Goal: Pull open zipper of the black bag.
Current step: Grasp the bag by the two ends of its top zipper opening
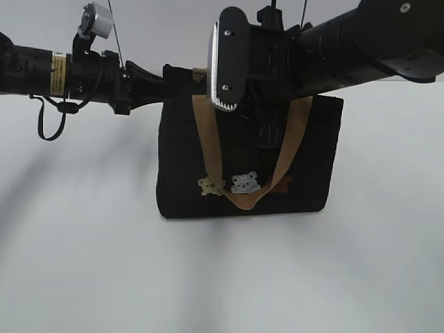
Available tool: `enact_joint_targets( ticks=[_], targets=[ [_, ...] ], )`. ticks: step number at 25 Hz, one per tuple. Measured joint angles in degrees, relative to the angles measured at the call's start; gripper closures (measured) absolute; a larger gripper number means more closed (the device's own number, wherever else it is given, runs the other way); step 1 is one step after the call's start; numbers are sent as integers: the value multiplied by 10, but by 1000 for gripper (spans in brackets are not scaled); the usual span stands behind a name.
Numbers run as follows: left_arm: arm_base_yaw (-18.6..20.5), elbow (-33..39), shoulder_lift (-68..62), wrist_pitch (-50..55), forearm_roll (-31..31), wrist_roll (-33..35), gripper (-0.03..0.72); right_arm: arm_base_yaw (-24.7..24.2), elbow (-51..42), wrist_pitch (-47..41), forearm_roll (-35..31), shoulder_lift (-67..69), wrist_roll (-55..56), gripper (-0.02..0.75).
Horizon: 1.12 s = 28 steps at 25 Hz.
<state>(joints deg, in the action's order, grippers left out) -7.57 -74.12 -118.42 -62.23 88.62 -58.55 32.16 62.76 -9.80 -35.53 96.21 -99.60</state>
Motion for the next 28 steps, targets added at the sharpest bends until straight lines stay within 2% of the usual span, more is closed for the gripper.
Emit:
enact_joint_targets(
  ticks=[6,8,15,28],
  targets=[
    [0,0,0,0,1,0,644,0,0,0,0,0,-1,734],
    [0,0,0,0,1,0,644,0,0,0,0,0,-1,753],
    [0,0,0,0,2,0,644,0,0,0,0,-1,6,753],
    [0,0,0,-1,2,0,644,0,0,17,0,-23,87,753]
  ],
)
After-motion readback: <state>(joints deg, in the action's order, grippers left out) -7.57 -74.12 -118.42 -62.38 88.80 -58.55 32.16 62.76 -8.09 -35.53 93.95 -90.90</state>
